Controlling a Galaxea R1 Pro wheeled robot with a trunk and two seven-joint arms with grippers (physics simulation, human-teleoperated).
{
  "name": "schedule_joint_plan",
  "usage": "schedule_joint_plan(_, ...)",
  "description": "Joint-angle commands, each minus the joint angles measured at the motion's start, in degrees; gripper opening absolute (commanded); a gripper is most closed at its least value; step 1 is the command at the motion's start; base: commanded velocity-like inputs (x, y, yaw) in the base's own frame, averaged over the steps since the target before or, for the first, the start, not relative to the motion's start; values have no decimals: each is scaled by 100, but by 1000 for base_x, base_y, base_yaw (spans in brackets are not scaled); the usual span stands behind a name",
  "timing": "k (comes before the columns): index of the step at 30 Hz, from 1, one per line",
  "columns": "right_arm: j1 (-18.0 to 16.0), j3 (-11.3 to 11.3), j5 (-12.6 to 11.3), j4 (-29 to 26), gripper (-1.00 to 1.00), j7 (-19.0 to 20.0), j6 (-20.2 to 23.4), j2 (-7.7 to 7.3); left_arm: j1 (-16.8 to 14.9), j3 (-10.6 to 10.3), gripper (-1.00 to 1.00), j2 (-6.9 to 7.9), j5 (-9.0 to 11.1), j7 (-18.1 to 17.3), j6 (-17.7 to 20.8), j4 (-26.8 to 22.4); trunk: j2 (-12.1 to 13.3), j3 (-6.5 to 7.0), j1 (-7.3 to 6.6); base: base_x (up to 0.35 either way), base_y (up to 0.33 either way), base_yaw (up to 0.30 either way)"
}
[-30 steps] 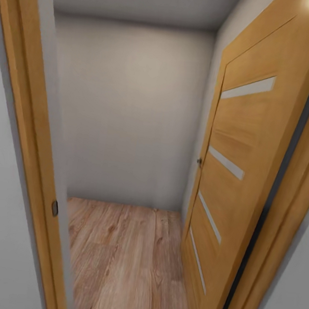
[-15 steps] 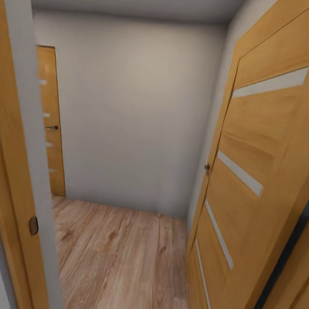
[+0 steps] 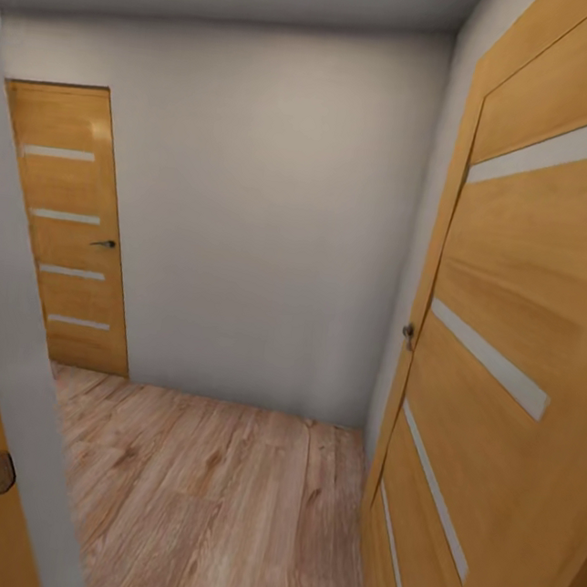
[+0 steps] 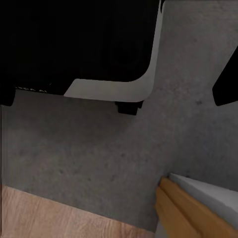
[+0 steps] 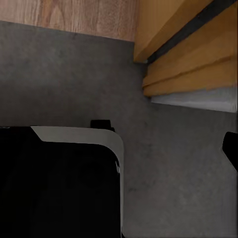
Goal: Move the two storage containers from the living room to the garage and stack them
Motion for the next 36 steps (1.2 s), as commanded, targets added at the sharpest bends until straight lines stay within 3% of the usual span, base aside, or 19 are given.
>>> schedule_joint_plan(1, -8, 50, -54, 18, 100, -2, -31, 2, -6, -48, 100, 1, 61, -23, -20, 8, -5, -8, 4, 305, -131, 2)
schedule_joint_plan(8, -8, 45, -54, 18, 100, -2, -32, 0, -6, -52, 100, 9, 35, -31, -105, 6, -5, -8, 4, 282, -88, 0)
schedule_joint_plan(16, -8, 44, -61, 17, 100, -2, -32, 0, -6, -48, 100, 10, 35, -31, -142, 6, -5, -8, 4, 45, -3, 0)
schedule_joint_plan(36, -8, 43, -62, 17, 100, -2, -39, 0, -6, -48, 100, 10, 33, -31, -223, 6, -5, -8, 4, 111, 97, 0)
